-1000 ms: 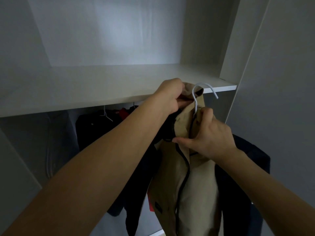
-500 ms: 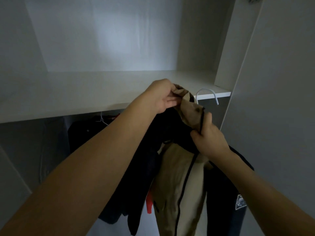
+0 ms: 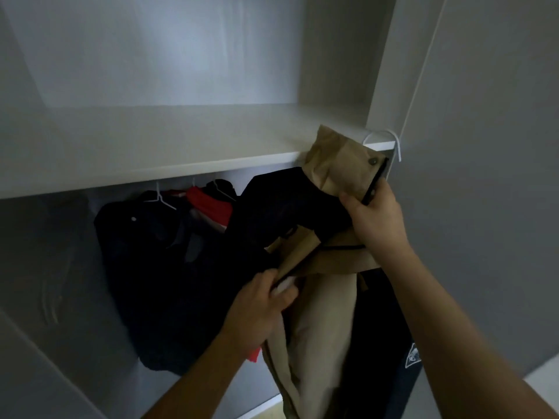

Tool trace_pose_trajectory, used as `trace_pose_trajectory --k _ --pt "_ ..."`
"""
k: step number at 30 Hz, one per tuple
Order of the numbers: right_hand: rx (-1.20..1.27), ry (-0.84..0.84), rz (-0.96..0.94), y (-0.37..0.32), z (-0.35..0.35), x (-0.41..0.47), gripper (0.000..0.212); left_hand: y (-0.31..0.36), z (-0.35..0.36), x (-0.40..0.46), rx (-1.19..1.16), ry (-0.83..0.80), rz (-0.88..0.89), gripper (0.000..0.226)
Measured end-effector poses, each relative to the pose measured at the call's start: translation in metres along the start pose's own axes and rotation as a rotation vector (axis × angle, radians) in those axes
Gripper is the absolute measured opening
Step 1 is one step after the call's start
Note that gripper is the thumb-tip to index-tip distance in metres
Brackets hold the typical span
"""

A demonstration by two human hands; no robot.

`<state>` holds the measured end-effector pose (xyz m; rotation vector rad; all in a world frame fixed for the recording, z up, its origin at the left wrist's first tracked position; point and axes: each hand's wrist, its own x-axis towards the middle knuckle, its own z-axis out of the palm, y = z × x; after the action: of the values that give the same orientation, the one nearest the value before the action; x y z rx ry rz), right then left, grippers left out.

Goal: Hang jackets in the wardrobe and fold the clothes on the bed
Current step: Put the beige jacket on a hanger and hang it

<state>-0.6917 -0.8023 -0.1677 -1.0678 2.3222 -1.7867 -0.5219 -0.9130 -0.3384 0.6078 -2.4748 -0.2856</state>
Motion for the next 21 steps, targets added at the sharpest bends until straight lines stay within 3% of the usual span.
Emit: trace_pose_trajectory --k 2,4,7,9,12,15,19,21 --pt "0.055 0.017 0.011 0.003 0.001 -0.007 0.038 -0.011 0.001 0.002 0.008 -0.059 -0.130 0.025" --pt "0.082 0.028 0.020 0.002 0.003 -0.013 0.039 -0.011 0.009 0.007 0.097 -0.094 -0.130 0.024" --pt "0.115 0.035 0.026 -0.001 0.003 -0.017 0.038 0.012 0.022 0.013 -0.111 -0.391 -0.327 0.047" --pt "0.148 0.043 0.048 -0.001 -0.002 -0.017 0.040 0.022 0.039 0.017 -0.052 -0.425 -0.305 0.059" --pt "0.153 0.128 0.093 0.003 -0.014 -0.017 0.039 0.017 0.055 0.023 -0.055 -0.362 -0.361 0.034" --pt "0.145 0.275 0.101 0.008 -0.030 -0.021 0.044 0.002 0.056 0.019 -0.187 -0.243 -0.354 0.028" --pt "0.034 0.452 0.042 0.029 -0.044 -0.032 0.067 0.009 0.025 -0.001 -0.829 0.075 -0.502 0.026" --pt "-0.073 0.508 -0.011 0.043 -0.040 -0.038 0.064 0.020 0.010 0.002 -0.952 0.173 -0.516 0.028"
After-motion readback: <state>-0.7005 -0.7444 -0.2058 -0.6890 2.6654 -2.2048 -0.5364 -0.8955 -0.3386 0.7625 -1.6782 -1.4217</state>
